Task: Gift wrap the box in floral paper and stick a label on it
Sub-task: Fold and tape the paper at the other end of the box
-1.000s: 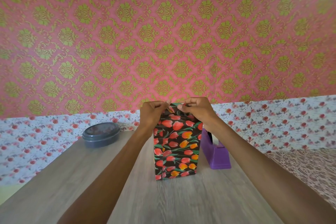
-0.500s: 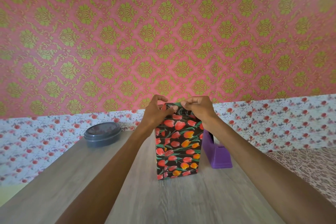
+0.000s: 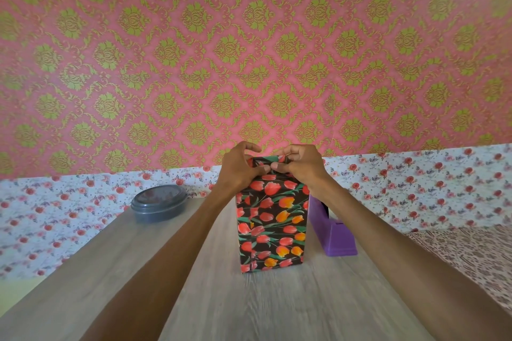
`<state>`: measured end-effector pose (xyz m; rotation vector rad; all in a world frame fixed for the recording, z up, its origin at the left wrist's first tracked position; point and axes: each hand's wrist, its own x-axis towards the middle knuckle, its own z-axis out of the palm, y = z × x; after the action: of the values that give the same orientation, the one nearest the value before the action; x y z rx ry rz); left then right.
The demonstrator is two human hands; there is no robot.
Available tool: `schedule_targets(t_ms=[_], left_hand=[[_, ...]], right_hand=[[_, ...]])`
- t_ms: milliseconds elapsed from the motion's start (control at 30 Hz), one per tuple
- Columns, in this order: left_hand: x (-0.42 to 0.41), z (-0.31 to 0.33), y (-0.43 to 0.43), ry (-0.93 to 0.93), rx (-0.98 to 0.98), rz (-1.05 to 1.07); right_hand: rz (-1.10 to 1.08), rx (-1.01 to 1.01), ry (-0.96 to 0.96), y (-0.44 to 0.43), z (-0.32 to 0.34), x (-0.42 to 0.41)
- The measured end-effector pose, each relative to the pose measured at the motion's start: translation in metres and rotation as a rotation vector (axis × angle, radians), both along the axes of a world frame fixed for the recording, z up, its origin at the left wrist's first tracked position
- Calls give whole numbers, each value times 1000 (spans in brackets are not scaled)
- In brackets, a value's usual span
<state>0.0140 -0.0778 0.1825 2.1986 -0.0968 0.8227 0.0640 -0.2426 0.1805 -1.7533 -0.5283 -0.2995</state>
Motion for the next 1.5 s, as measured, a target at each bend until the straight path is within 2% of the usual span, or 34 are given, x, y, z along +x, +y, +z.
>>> schedule_targets(t_ms=[100,167,300,433,633,733,867,1000,1167,1300,1500], left_hand=[[2,3,-2,-10,153,75],[2,6,-2,9,185,70],[-2,8,4,13,84,-21],[-6,2,5,-98,-66,73],[-7,-5,-1,-197,-33,195],[-8,-10,-3,-188,-62,226],[-7,-10,0,-102,-246,142],[-16,-21,2,39,-355,-60],[-10,-41,1,1,-359,-11],[-13,-35,-3,-48,-558,111],[-10,-28,-19,-103,-636,292]], right_hand=[[-58,-29,-77,6,-3,-1],[-85,-26,-92,8,-4,-1],[-121,-4,-102,5,-5,-1],[-121,9,-101,4,-5,0],[-122,12,-147,13,-9,-3],[-138,11,-151,16,-10,-2],[-142,32,-121,15,-8,-1],[-119,42,-132,13,-9,-2],[-59,-74,-261,13,-10,-5],[-13,-210,-402,10,-6,-7],[-49,-423,-614,8,-6,-12]])
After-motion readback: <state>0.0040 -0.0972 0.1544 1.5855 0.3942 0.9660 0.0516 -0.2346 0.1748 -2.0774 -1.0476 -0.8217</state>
